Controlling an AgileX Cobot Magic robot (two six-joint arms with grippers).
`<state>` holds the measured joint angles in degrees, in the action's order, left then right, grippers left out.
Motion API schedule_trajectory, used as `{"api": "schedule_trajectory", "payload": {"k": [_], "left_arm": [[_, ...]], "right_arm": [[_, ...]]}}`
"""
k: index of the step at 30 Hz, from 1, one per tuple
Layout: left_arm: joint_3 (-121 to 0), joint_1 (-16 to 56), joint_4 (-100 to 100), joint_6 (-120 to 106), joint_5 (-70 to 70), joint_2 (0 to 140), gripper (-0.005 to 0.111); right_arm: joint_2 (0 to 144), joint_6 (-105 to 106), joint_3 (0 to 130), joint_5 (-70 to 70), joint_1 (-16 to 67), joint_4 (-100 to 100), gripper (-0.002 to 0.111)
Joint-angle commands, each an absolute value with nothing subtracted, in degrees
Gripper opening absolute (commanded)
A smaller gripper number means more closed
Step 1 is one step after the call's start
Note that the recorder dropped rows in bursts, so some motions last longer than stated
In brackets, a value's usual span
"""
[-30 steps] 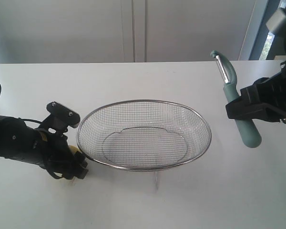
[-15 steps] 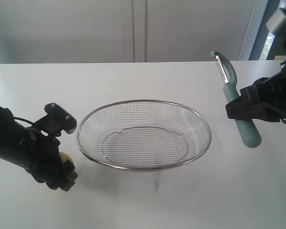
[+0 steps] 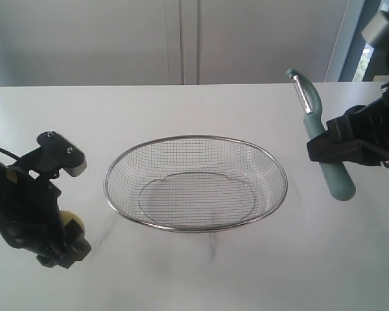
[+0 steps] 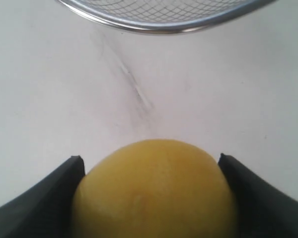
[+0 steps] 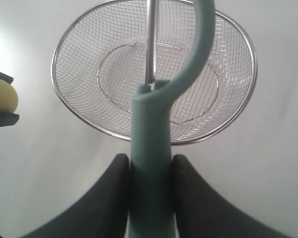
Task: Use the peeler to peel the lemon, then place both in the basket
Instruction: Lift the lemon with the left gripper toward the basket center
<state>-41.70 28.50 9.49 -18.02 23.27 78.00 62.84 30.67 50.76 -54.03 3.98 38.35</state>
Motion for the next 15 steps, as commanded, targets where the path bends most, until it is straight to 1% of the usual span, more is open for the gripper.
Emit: {"api": "schedule_trajectory", "payload": {"k": [1, 6, 15], "left_arm": [[-41.45, 28.69, 13.42, -18.03, 26.47, 74.30, 0.032], [-41.45, 28.69, 18.17, -18.03, 26.59, 70.57, 0.032], [-41.95, 28.69, 19.47, -18.03, 26.71, 67.31, 0.032]], "right_arm": [[62.34, 31.14, 50.57, -53.60, 3.96, 38.56, 0.000], [62.34, 31.14, 50.57, -53.60, 3.96, 38.56, 0.000], [62.34, 31.14, 50.57, -53.60, 3.96, 38.56, 0.000]]}}
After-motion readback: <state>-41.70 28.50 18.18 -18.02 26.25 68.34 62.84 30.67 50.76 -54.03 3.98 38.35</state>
